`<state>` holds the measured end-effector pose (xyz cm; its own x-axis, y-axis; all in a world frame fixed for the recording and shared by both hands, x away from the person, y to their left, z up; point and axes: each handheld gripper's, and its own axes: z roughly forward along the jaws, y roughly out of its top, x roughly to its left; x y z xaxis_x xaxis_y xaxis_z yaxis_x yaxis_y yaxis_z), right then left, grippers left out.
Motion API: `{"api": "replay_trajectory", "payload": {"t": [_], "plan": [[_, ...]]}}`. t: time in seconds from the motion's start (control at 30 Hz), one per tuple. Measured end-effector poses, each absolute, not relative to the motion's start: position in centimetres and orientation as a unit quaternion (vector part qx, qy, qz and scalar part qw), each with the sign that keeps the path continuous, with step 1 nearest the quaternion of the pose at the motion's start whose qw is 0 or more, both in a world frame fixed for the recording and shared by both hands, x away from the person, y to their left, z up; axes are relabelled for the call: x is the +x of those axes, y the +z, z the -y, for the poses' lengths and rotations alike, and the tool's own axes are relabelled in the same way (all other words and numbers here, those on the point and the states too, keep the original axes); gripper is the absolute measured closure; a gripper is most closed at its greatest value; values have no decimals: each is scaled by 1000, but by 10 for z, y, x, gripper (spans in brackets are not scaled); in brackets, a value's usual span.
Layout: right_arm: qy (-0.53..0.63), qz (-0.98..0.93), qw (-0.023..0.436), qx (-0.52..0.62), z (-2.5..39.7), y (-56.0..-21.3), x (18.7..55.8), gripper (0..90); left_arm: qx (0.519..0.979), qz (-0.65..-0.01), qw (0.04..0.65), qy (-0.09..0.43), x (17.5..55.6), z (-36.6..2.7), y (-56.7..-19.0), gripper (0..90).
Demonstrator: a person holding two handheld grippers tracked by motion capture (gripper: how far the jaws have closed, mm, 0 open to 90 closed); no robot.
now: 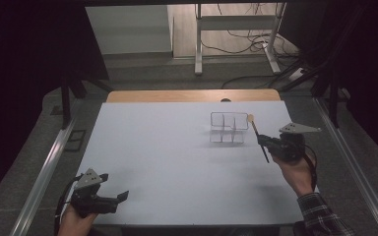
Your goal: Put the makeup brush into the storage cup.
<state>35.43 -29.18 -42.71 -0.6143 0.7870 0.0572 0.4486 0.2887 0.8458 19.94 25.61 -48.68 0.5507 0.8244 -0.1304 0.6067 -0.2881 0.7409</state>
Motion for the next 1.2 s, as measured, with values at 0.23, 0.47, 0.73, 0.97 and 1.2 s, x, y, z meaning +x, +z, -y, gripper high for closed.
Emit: {"api": "replay_trajectory", "payload": {"t": [0.23, 0.47, 0.73, 0.97, 1.2], "plan": [[450, -773, 197, 401, 291, -426, 358, 834, 790, -453, 388, 141, 199, -256, -487, 37], [447, -777, 198, 396, 284, -425, 366, 834, 789, -455, 388, 142, 199, -256, -486, 35], [452, -776, 199, 393, 277, -419, 375, 834, 790, -454, 387, 142, 199, -256, -487, 34], [455, -773, 199, 395, 271, -416, 384, 834, 788, -456, 390, 138, 200, -257, -487, 34], [459, -769, 202, 396, 267, -415, 391, 834, 788, -457, 389, 137, 200, -256, -487, 35]]}}
